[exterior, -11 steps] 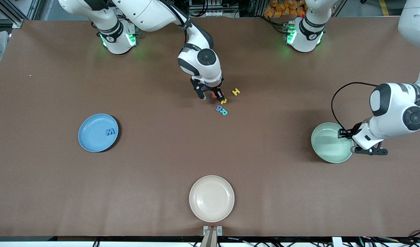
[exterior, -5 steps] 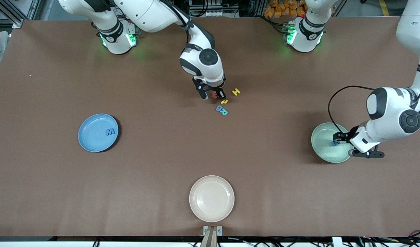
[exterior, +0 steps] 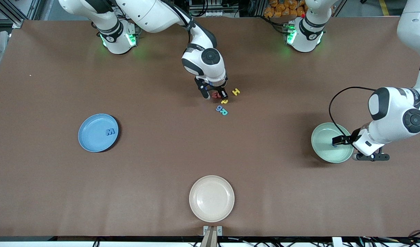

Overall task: Sort uppercase to blue plate, lowercase to green plate
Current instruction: 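Release the E on the green plate while the right gripper lowers onto the Q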

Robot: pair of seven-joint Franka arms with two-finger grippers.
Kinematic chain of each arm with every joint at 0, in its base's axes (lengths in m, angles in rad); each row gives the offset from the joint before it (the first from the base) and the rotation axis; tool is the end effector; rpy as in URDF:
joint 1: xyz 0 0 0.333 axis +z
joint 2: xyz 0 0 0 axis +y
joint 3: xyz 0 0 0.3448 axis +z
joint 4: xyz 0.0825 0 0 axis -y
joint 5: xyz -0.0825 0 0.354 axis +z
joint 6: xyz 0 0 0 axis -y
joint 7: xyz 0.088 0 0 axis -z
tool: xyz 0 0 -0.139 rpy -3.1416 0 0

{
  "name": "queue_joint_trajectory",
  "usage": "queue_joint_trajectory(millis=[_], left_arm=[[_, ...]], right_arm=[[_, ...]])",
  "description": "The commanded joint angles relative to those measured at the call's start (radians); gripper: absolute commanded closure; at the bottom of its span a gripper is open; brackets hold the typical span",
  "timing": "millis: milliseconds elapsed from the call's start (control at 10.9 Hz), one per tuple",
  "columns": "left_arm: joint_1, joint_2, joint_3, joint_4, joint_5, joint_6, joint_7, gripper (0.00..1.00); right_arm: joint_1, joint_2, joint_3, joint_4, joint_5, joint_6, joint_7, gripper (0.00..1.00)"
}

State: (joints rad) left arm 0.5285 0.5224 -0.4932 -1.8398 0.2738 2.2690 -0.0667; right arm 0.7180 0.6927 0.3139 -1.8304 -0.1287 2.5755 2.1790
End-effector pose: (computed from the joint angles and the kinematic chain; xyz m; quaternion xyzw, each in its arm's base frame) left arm 0.6276 0.0600 0.2831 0.9998 -0.0120 -0.0089 0.0159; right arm 0.3506 0.5541 0.1897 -0.8453 0.5289 0.0624 0.0434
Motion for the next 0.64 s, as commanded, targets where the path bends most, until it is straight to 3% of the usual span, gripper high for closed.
queue_joint_trajectory(millis=[0, 184, 551], left_arm=[[-0.004, -0.028, -0.024, 0.039, 0.012, -0.060, -0.016, 0.00], [-0.004, -0.033, -0.044, 0.085, 0.010, -0.121, -0.016, 0.00], [-0.004, -0.036, -0.047, 0.117, 0.007, -0.151, -0.013, 0.00]], right_arm=[[0.009, 0.027, 0.002, 0.022, -0.038, 0.006, 0.039, 0.55], [0.009, 0.027, 0.002, 0.022, -0.048, 0.005, 0.030, 0.67], [0.009, 0.027, 0.002, 0.022, -0.054, 0.005, 0.025, 0.78]])
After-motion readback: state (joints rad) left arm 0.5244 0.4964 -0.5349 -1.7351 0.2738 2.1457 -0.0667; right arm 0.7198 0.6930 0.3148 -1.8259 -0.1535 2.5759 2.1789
